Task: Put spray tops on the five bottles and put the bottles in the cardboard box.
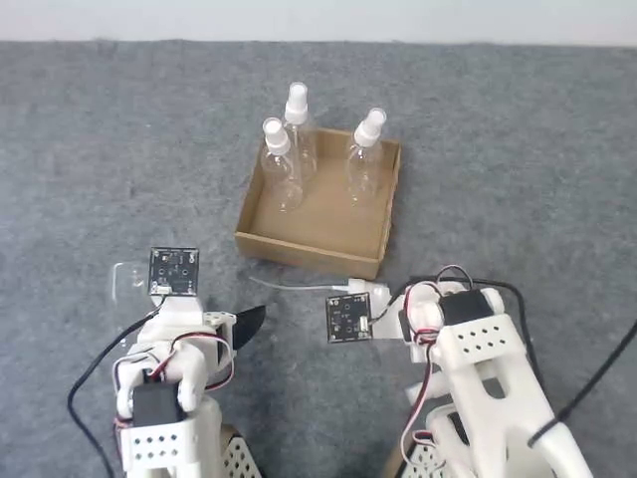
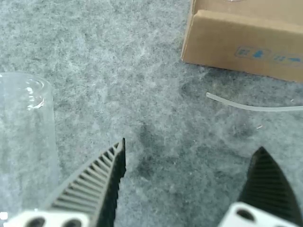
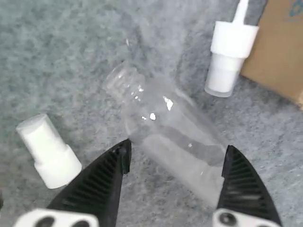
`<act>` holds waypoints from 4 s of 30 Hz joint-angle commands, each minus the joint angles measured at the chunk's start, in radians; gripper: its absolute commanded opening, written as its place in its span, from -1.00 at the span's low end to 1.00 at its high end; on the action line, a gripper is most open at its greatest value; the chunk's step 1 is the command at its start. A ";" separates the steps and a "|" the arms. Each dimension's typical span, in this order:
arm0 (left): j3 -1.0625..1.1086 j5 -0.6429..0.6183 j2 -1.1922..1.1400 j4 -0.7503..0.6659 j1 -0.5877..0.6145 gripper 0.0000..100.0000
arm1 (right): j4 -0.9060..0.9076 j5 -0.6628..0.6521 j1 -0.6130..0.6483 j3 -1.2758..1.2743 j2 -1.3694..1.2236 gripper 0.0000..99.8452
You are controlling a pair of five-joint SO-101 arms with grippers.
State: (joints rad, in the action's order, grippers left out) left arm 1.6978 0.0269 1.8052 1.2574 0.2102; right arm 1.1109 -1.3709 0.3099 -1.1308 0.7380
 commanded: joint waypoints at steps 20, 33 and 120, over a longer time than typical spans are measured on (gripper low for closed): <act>-0.013 0.006 0.014 0.005 0.002 -0.24 | -0.159 0.057 -0.008 -0.078 -0.018 -0.85; -0.013 0.006 0.014 0.005 0.002 -0.24 | -0.051 0.213 -0.008 0.008 -0.007 -0.93; -0.013 0.006 0.014 0.005 0.002 -0.24 | 0.286 0.855 0.216 0.427 -0.005 -0.96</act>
State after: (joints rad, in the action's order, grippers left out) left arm 1.6978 0.0269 1.8052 1.2574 0.2102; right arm 1.3610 -0.6713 0.5171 -0.8224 0.7242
